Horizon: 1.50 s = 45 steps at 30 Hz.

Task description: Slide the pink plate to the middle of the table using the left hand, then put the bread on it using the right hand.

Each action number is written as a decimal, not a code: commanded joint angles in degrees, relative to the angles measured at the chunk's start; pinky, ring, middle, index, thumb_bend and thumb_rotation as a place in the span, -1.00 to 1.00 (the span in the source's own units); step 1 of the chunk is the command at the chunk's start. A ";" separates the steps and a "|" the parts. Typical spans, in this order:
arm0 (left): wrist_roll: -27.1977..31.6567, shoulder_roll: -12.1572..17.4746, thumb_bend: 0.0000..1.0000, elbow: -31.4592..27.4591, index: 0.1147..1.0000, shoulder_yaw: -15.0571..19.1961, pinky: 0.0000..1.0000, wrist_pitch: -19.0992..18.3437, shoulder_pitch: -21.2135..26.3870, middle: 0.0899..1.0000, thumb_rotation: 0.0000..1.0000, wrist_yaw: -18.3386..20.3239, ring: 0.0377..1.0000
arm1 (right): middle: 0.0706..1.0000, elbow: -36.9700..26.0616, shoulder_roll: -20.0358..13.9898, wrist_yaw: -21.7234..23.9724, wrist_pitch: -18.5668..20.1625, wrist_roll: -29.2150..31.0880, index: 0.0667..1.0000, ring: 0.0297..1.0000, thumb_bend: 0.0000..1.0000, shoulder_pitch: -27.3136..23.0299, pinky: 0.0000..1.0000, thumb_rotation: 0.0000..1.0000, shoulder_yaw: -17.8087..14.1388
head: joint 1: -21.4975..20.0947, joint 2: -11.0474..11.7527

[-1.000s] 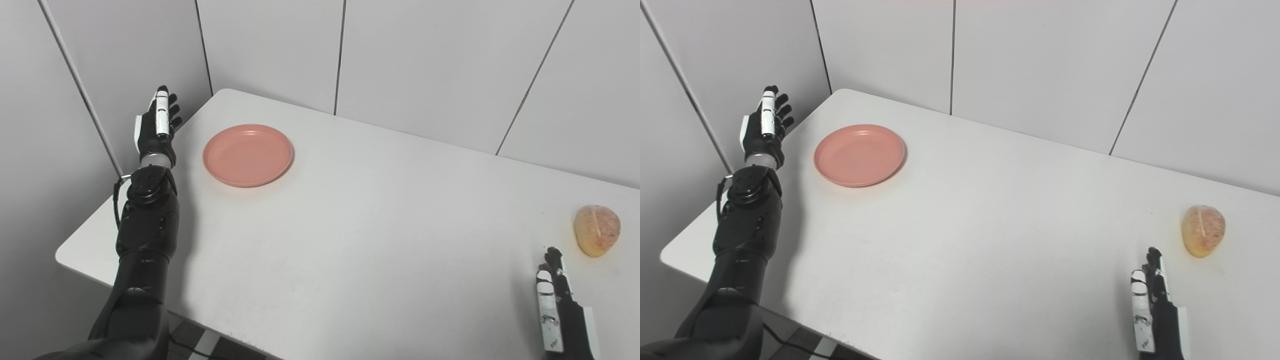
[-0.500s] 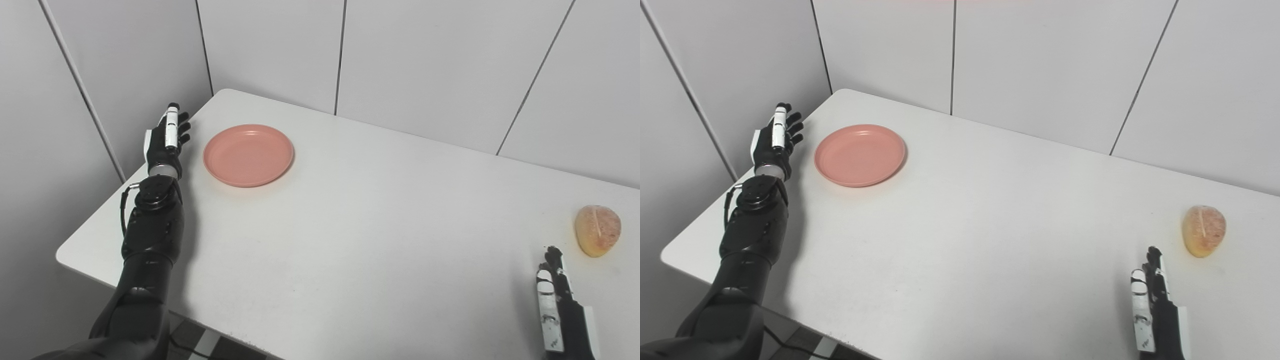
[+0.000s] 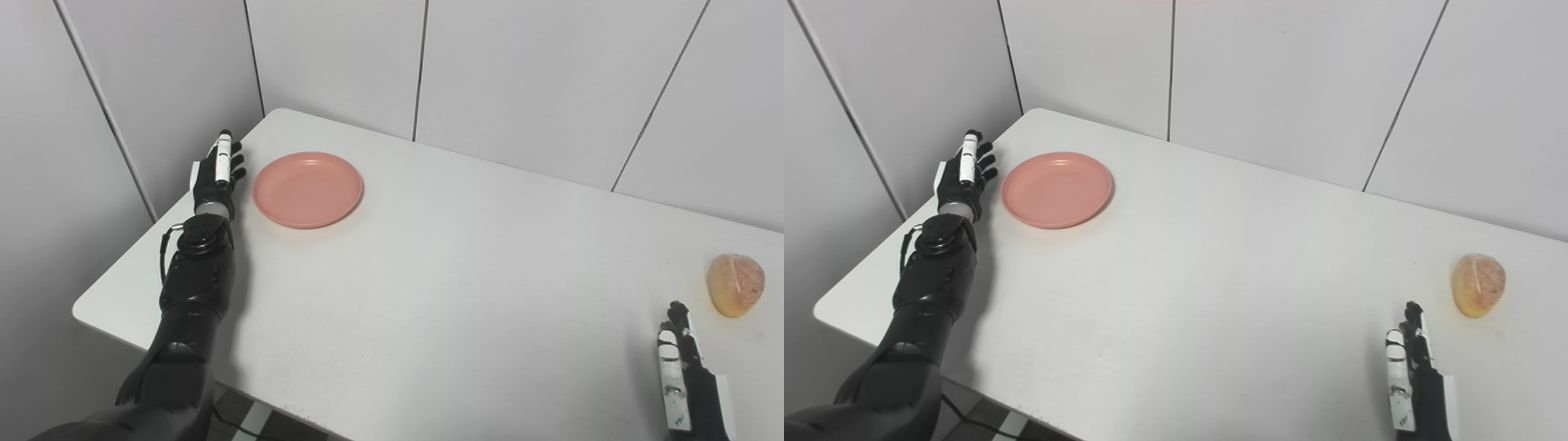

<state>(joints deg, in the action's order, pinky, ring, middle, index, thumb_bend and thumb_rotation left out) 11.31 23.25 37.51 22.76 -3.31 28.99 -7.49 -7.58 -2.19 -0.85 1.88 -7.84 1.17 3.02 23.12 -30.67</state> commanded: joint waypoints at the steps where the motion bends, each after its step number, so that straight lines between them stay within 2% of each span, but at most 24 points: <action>1: 0.49 0.41 -0.29 0.99 0.76 -1.13 0.84 1.88 3.23 0.81 1.00 2.15 0.85 | 0.95 -2.18 0.15 -0.18 -0.78 -0.27 0.92 0.95 -0.77 -1.07 0.95 1.00 -0.03 | -0.06 -0.13; 10: 2.04 0.09 -0.33 8.15 0.87 -2.01 0.93 4.92 6.31 0.91 1.00 3.84 0.92 | 0.95 -2.31 0.75 -0.47 -0.41 -0.17 0.91 0.95 -0.77 -0.98 0.96 1.00 -0.17 | -0.36 -0.34; 15: 2.40 -0.26 -0.29 10.69 0.85 -2.16 0.92 4.93 7.33 0.90 1.00 3.87 0.90 | 0.95 -2.61 0.89 -0.33 0.09 -0.36 0.92 0.95 -0.73 -0.90 0.96 1.00 -0.11 | -0.74 -0.54; 17: 2.11 -0.58 -0.28 11.06 0.82 -2.64 0.87 3.74 7.55 0.86 1.00 3.67 0.87 | 0.95 -2.71 1.00 -0.42 0.28 -0.49 0.91 0.95 -0.71 -0.84 0.95 1.00 -0.12 | -0.88 -0.66; 22: 1.95 -1.79 -0.32 10.81 0.76 -3.51 0.79 1.48 7.61 0.77 1.00 3.09 0.78 | 0.94 -2.29 1.11 -0.53 -0.36 -0.72 0.90 0.95 -0.70 -0.92 0.95 1.00 -0.11 | -1.38 -0.98; 26: 3.73 -3.25 -0.38 8.04 0.70 -4.02 0.70 -0.98 6.63 0.70 1.00 4.86 0.71 | 0.92 -1.64 1.36 -0.96 -1.37 -1.07 0.88 0.92 -0.72 -1.04 0.92 1.00 -0.15 | -1.86 -1.16; 33: 4.52 -5.15 -0.38 4.37 0.77 -6.74 0.81 -2.97 4.78 0.79 1.00 7.96 0.81 | 0.92 -1.02 1.43 -0.93 -2.45 -1.18 0.88 0.92 -0.68 -1.00 0.92 1.00 0.07 | -2.72 -1.58; 40: 4.64 -7.78 -0.31 0.62 0.76 -8.48 0.79 -5.99 3.69 0.78 1.00 8.17 0.79 | 0.92 -1.76 1.79 -0.69 -0.93 -1.48 0.88 0.94 -0.66 -0.80 0.94 1.00 0.42 | -4.05 -2.10; 45: 4.55 -9.34 -0.31 -0.92 0.75 -10.44 0.77 -6.44 3.01 0.77 1.00 9.91 0.77 | 0.89 -1.27 2.39 -1.23 -1.48 -2.03 0.86 0.92 -0.70 -0.88 0.90 1.00 0.55 | -5.18 -2.53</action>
<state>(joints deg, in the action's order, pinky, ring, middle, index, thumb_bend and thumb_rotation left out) 15.08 17.07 36.49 14.75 -5.98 31.54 -1.98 -7.53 -0.27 -1.37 1.84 -9.61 1.35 3.38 17.93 -33.13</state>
